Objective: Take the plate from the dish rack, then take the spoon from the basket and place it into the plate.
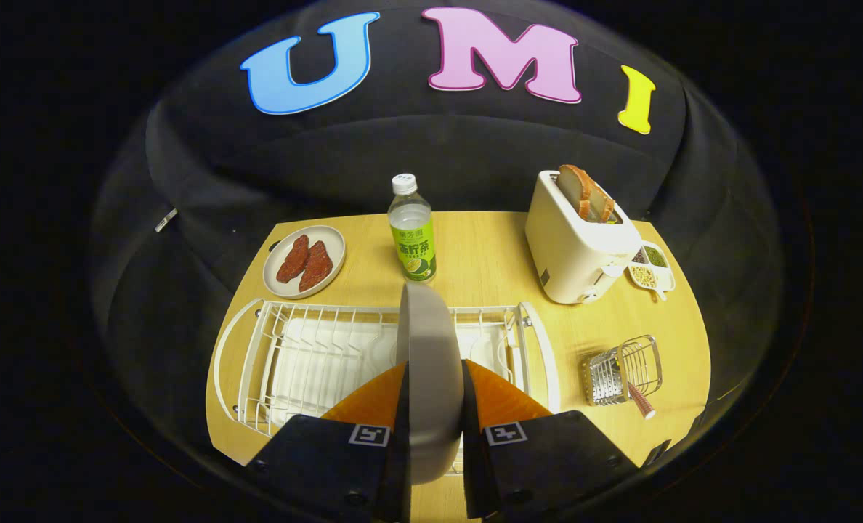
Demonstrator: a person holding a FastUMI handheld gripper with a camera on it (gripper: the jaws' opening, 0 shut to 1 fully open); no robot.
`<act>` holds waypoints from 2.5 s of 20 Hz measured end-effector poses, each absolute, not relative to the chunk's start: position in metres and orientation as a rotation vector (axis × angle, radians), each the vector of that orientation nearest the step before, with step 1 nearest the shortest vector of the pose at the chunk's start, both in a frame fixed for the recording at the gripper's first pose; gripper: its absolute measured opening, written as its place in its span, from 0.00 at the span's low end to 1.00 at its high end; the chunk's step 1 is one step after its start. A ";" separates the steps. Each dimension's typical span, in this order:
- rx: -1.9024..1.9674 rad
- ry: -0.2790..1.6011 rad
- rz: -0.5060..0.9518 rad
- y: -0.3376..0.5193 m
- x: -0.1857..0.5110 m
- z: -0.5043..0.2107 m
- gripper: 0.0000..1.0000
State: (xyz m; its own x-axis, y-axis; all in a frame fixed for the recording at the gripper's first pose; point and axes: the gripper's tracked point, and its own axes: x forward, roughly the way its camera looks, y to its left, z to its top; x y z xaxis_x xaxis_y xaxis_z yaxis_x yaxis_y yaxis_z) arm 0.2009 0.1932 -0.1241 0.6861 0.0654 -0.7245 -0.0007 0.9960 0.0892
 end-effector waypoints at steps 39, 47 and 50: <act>0.309 0.868 0.309 -0.021 0.004 -0.163 0.23; 0.372 0.980 0.390 -0.039 0.012 -0.247 0.23; 0.384 1.015 0.393 -0.047 0.021 -0.272 0.23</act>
State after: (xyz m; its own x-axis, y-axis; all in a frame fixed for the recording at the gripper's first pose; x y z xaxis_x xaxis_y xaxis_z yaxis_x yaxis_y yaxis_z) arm 0.0213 -0.0468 -0.2722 0.4705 0.4853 -0.7370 -0.1373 0.8653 0.4822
